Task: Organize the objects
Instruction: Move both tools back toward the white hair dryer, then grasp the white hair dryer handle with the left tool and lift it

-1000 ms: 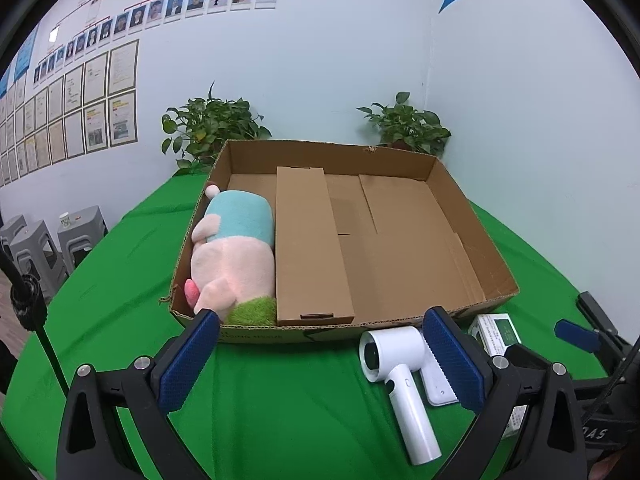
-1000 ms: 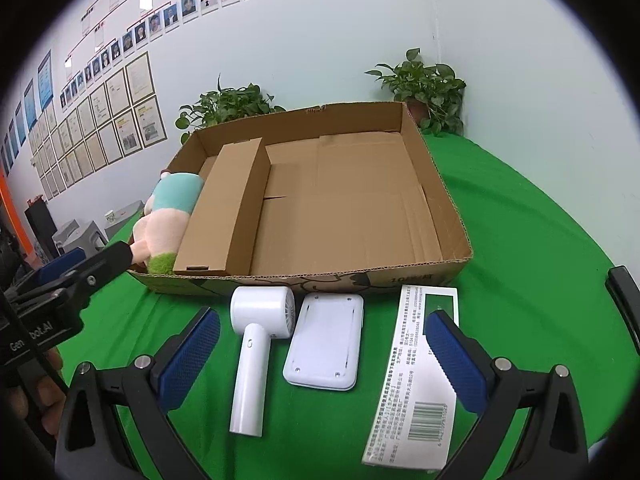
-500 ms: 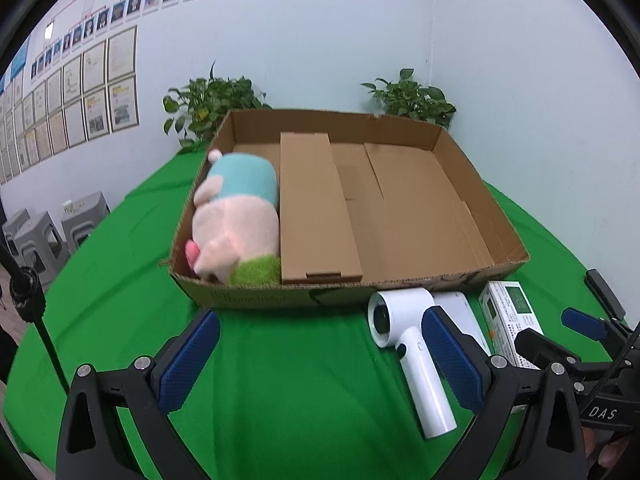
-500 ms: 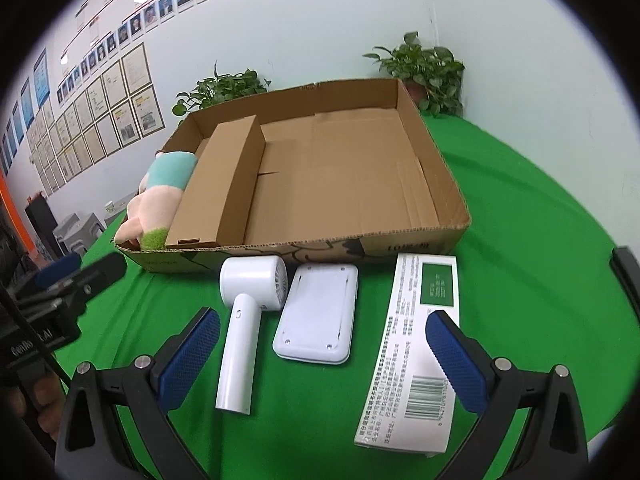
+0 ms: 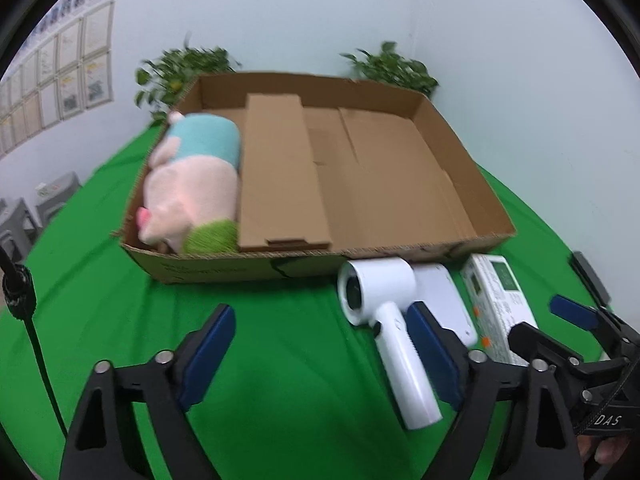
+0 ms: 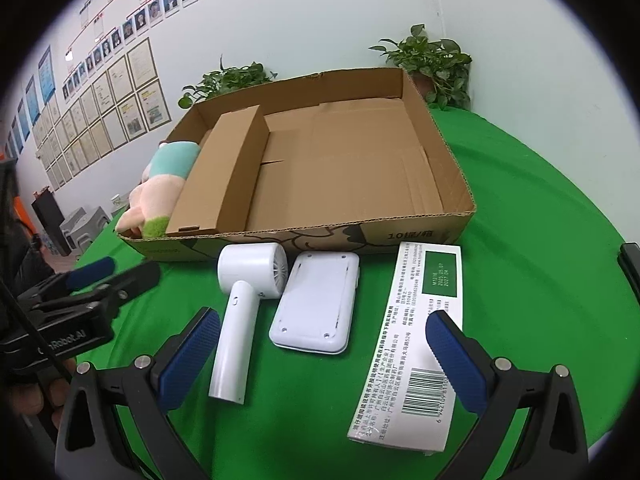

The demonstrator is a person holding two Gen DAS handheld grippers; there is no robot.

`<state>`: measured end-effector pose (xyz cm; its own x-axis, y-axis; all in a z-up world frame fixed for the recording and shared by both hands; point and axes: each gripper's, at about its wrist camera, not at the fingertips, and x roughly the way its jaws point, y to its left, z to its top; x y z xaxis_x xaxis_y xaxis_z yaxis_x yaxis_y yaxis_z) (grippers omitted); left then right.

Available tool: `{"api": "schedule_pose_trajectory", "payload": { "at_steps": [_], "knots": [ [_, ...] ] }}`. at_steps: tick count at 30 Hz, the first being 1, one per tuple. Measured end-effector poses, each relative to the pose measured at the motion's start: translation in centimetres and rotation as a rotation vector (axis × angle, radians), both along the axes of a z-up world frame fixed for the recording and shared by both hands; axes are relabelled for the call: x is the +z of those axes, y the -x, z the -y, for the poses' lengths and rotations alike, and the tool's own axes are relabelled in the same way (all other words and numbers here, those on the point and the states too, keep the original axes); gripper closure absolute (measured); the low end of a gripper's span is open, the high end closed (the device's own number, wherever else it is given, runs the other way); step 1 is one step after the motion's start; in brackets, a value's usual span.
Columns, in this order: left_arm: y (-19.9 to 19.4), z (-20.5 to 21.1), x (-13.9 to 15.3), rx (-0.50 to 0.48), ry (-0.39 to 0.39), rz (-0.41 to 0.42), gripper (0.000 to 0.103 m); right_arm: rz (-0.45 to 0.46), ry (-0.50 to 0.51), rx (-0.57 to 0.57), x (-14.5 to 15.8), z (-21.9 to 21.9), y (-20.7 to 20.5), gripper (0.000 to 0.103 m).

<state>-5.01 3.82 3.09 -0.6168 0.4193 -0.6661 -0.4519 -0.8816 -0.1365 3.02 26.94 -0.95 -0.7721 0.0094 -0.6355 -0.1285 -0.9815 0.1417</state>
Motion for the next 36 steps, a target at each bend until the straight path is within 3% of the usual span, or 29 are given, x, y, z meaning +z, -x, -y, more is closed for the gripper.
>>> {"api": "schedule_pose_trajectory", "payload": {
  "at_steps": [9, 15, 19, 23, 28, 32, 36],
  "knots": [
    [2.0, -1.0, -1.0, -0.139, -0.124, 0.146, 0.019, -0.037, 0.052, 0.196, -0.2, 1.6, -1.1, 0.001],
    [4.1, -2.8, -2.0, -0.294, -0.271, 0.279, 0.018, 0.006, 0.102, 0.307, -1.5, 3.7, -1.2, 0.004],
    [5.8, -4.0, -3.6, -0.347, -0.335, 0.393, 0.019, 0.065, 0.151, 0.287, -2.7, 3.7, -0.2, 0.027],
    [6.6, -4.5, -5.4, -0.345, -0.339, 0.457, 0.019, 0.141, 0.15, 0.242, -4.1, 3.7, 1.1, 0.047],
    [6.6, -4.9, -6.7, -0.349, -0.312, 0.496, 0.025, 0.177, 0.138, 0.241, -4.9, 4.3, 1.8, 0.055],
    [6.5, -4.8, -7.1, -0.352, -0.311, 0.508, 0.031, 0.203, 0.112, 0.252, -5.4, 5.1, 2.3, 0.073],
    [6.1, -4.5, -7.2, -0.347, -0.304, 0.511, 0.036, 0.219, 0.101, 0.247, -5.7, 5.4, 2.3, 0.074]
  ]
}}
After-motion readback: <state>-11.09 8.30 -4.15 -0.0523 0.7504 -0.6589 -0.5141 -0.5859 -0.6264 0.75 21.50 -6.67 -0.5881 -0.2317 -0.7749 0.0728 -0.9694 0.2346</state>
